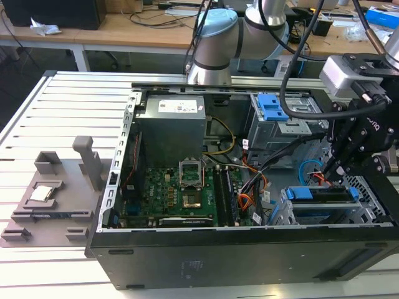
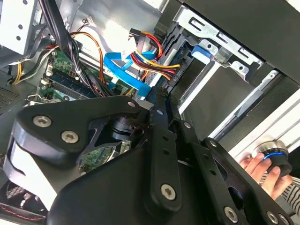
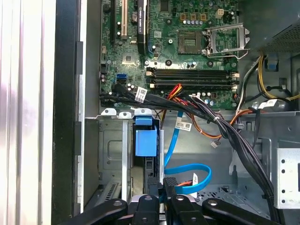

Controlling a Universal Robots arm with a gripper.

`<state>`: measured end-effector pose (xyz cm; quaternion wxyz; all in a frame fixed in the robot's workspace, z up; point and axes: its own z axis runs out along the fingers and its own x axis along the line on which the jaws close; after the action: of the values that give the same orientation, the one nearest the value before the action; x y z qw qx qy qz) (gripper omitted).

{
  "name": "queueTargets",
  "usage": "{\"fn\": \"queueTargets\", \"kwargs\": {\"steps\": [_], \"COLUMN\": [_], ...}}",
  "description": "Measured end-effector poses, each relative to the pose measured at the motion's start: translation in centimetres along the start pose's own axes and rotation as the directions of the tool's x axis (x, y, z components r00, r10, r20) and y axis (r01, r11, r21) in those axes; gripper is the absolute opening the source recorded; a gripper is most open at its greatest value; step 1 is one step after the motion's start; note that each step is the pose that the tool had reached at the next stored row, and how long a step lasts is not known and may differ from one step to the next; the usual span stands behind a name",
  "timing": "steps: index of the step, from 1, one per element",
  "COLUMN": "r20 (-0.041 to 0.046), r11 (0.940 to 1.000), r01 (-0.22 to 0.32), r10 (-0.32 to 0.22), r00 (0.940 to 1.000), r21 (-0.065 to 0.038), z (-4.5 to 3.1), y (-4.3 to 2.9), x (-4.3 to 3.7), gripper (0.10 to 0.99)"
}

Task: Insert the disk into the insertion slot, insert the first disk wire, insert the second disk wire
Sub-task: 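Insert the second disk wire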

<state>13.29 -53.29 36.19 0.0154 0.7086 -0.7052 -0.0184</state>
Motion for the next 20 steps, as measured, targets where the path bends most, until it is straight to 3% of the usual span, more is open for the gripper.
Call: {"fn": "queueTargets", "kwargs": {"steps": [7,17,20], "r20": [0.0017,0.0422,0.0444], "r11": [1.0,1.0,1.0], "r01": [0.0,0.002,0.003], "r10": [0.0,-0.002,-0.003], "r00": [1.0,0.9991,0.999], "r21": [0.0,0.0,0.0], "z": [0.57,1.05,1.49], "y": [-0.03,-0.03,-0.05], "x": [0.1,1.3,1.33], "gripper": [0.165,0.165,0.165]}}
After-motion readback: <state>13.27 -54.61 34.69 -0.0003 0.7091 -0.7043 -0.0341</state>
